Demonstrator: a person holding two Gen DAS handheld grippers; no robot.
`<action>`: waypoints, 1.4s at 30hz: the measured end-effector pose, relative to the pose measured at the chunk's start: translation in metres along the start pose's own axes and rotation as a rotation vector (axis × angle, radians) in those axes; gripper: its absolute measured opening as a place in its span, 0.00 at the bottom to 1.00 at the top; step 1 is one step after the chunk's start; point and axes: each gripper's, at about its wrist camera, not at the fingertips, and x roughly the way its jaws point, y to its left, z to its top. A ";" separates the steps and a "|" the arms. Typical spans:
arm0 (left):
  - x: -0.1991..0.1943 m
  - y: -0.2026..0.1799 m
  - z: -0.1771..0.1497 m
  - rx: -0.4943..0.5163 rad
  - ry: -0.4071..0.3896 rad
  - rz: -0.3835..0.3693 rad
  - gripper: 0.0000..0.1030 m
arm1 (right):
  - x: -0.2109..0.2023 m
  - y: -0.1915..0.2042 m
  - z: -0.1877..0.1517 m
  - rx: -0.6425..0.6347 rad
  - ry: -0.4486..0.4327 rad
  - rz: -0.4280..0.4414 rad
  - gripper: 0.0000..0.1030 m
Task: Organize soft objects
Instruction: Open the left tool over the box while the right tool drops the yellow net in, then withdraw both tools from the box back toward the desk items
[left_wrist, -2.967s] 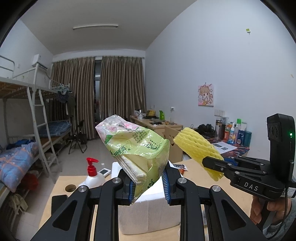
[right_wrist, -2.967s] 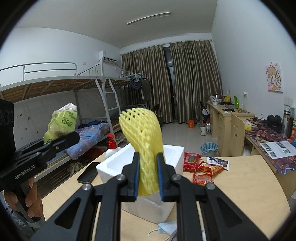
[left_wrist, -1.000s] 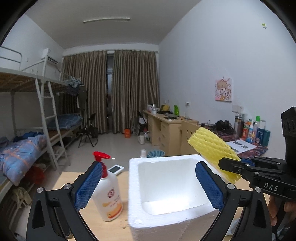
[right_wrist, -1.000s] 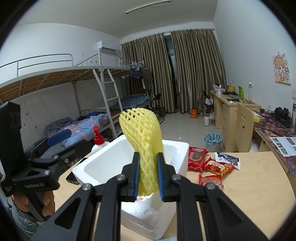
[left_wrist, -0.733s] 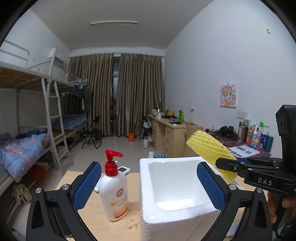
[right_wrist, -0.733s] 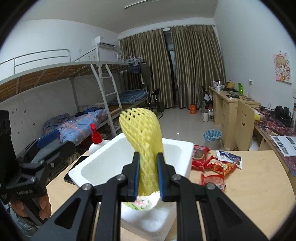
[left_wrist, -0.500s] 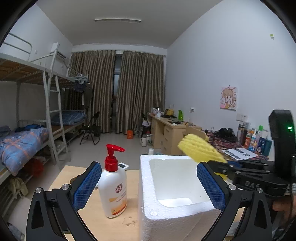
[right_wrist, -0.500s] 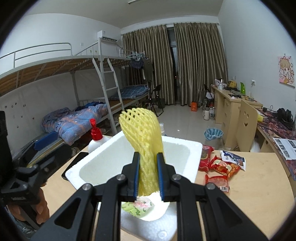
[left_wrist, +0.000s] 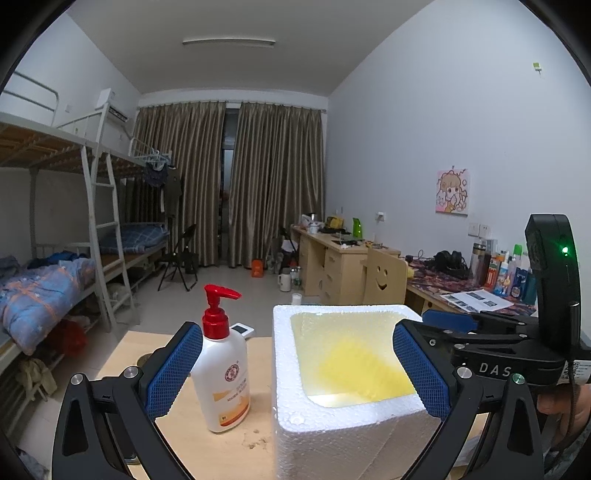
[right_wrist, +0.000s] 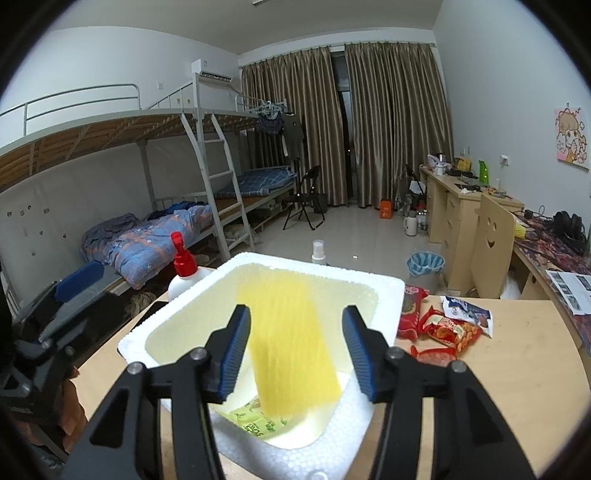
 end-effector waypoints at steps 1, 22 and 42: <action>0.001 0.000 0.000 -0.002 0.004 -0.002 1.00 | 0.000 -0.001 0.000 0.003 -0.004 -0.001 0.57; -0.003 0.003 -0.002 -0.022 0.007 -0.007 1.00 | -0.018 -0.008 -0.002 0.027 -0.053 -0.011 0.68; -0.067 -0.015 0.017 -0.063 -0.009 -0.022 1.00 | -0.089 -0.002 -0.003 0.016 -0.148 -0.039 1.00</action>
